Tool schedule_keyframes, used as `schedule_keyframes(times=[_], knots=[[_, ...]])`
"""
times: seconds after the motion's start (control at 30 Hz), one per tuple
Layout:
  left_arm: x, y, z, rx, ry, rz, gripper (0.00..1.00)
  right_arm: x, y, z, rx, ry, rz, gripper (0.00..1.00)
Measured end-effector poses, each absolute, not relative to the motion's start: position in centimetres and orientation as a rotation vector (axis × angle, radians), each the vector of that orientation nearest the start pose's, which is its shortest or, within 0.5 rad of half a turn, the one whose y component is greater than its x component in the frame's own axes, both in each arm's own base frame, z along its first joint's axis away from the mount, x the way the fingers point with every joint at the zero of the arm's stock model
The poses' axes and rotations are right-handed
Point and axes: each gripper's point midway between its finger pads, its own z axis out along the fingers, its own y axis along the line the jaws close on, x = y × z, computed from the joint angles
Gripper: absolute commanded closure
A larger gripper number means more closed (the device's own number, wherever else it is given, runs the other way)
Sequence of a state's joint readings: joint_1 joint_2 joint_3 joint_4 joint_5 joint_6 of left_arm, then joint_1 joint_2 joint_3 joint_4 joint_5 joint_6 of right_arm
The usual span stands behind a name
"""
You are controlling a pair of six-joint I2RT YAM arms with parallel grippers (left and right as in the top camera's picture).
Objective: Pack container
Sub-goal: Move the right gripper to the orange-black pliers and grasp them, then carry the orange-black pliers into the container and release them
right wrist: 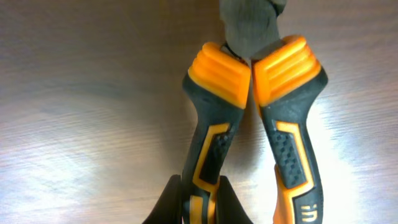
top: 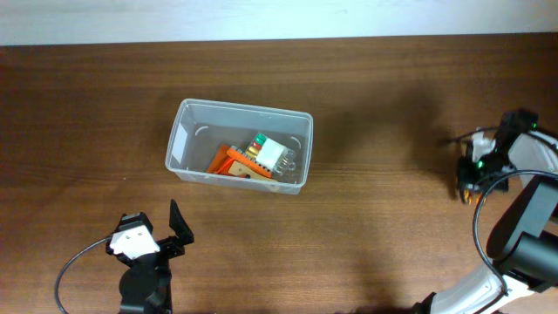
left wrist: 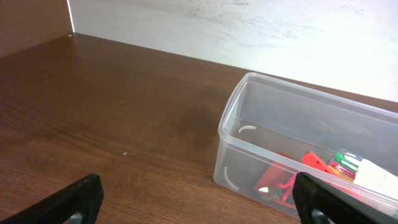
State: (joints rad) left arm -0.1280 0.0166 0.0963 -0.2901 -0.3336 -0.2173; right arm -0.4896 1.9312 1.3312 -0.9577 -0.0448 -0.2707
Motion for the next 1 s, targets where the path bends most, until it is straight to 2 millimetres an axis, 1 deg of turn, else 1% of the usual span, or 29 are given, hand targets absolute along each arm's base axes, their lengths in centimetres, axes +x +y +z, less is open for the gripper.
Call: schedule_keyframes(times=[0.07,0.13,0.17,0.2,0.23,0.3,0.37,0.4,0.43,0.47,0.5,0.53,0.57,0.6,0.63,0.67,0.7,0.77,0.87,0.93,1.0], knots=[[23.2,2.7,14.8,-0.317,1.741,0.047,0.01,34.6,-15.9,5.8,0.278,3.028,0.031,0.96],[23.2,2.7,14.8,-0.317,1.741,0.047,0.01,37.2,-15.6,8.5,0.216,2.964,0.001,0.96],[23.2,2.7,14.8,-0.317,1.741,0.047,0.01,41.2,-13.8,13.2,0.098,2.846,-0.033,0.96],[23.2,2.7,14.8,-0.317,1.741,0.047,0.01,42.1,-12.2,14.8,0.040,2.833,-0.025,0.96],[23.2,2.7,14.8,-0.317,1.741,0.047,0.01,42.5,-11.4,15.6,0.012,2.825,-0.027,0.96],[23.2,2.7,14.8,-0.317,1.742,0.047,0.01,44.4,-8.8,18.4,-0.083,2.761,-0.034,0.96],[23.2,2.7,14.8,-0.317,1.741,0.047,0.01,46.6,-4.6,22.1,-0.217,2.650,-0.032,0.96],[23.2,2.7,14.8,-0.317,1.741,0.047,0.01,47.3,-2.2,23.6,-0.285,2.602,-0.024,0.96],[23.2,2.7,14.8,-0.317,1.741,0.047,0.01,47.6,-0.4,24.6,-0.333,2.570,-0.013,0.96],[23.2,2.7,14.8,-0.317,1.741,0.047,0.01,47.8,1.3,25.4,-0.388,2.541,-0.003,0.96],[23.2,2.7,14.8,-0.317,1.741,0.047,0.01,47.9,3.7,26.1,-0.464,2.507,0.009,0.96],[23.2,2.7,14.8,-0.317,1.741,0.047,0.01,47.8,5.3,26.4,-0.519,2.490,0.019,0.96],[23.2,2.7,14.8,-0.317,1.741,0.047,0.01,47.5,7.5,26.5,-0.597,2.469,0.032,0.96],[23.2,2.7,14.8,-0.317,1.741,0.047,0.01,47.1,9.5,26.5,-0.669,2.452,0.044,0.96],[23.2,2.7,14.8,-0.317,1.741,0.047,0.01,46.3,12.3,26.4,-0.775,2.428,0.062,0.96],[23.2,2.7,14.8,-0.317,1.741,0.047,0.01,45.7,14.1,26.3,-0.843,2.410,0.072,0.96],[23.2,2.7,14.8,-0.317,1.741,0.047,0.01,44.9,16.4,26.3,-0.942,2.377,0.083,0.96],[23.2,2.7,14.8,-0.317,1.741,0.047,0.01,43.8,19.0,26.3,-1.062,2.329,0.090,0.96],[23.2,2.7,14.8,-0.317,1.741,0.047,0.01,41.4,23.7,26.2,-1.288,2.214,0.103,0.96],[23.2,2.7,14.8,-0.317,1.741,0.047,0.01,40.1,25.8,26.1,-1.400,2.151,0.106,0.96],[23.2,2.7,14.8,-0.317,1.741,0.047,0.01,39.4,26.8,25.9,-1.453,2.120,0.106,0.96]])
